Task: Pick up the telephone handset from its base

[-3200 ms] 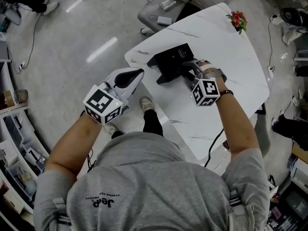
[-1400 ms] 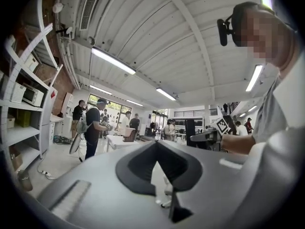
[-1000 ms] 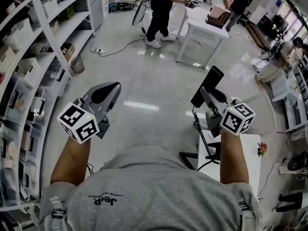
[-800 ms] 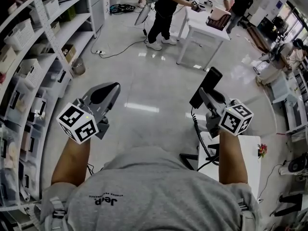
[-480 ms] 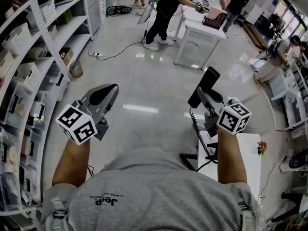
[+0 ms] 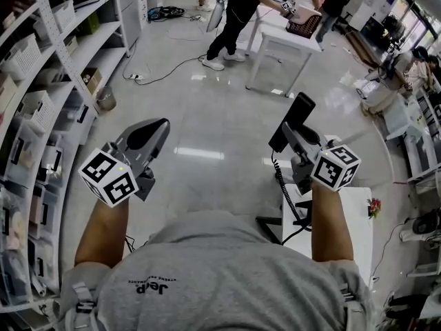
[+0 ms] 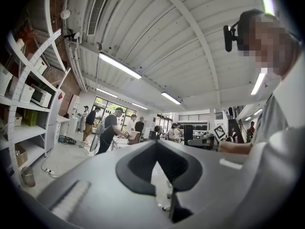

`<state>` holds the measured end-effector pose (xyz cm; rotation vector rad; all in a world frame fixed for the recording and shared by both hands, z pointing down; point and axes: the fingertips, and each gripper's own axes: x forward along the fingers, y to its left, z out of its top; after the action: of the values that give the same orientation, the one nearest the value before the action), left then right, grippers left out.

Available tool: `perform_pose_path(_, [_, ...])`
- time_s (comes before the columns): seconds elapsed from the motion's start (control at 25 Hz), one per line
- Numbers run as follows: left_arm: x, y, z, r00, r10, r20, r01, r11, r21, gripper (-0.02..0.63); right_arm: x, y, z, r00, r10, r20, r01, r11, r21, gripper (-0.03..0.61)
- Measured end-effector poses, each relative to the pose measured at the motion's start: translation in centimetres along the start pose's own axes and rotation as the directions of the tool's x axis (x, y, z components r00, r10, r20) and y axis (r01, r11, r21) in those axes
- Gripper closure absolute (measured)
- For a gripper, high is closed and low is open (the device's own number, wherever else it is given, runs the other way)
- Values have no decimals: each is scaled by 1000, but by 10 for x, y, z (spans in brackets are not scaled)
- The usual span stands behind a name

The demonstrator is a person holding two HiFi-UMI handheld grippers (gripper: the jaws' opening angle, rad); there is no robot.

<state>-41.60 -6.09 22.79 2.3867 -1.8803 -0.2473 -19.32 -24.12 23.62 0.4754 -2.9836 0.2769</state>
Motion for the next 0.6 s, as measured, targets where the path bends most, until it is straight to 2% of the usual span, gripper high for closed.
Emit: perform_pose_path(0.6, [-2, -5, 1, 1000, -6, 3, 6, 1000, 4, 555, -3, 4, 2, 1000, 5, 2, -5, 1000, -18, 500])
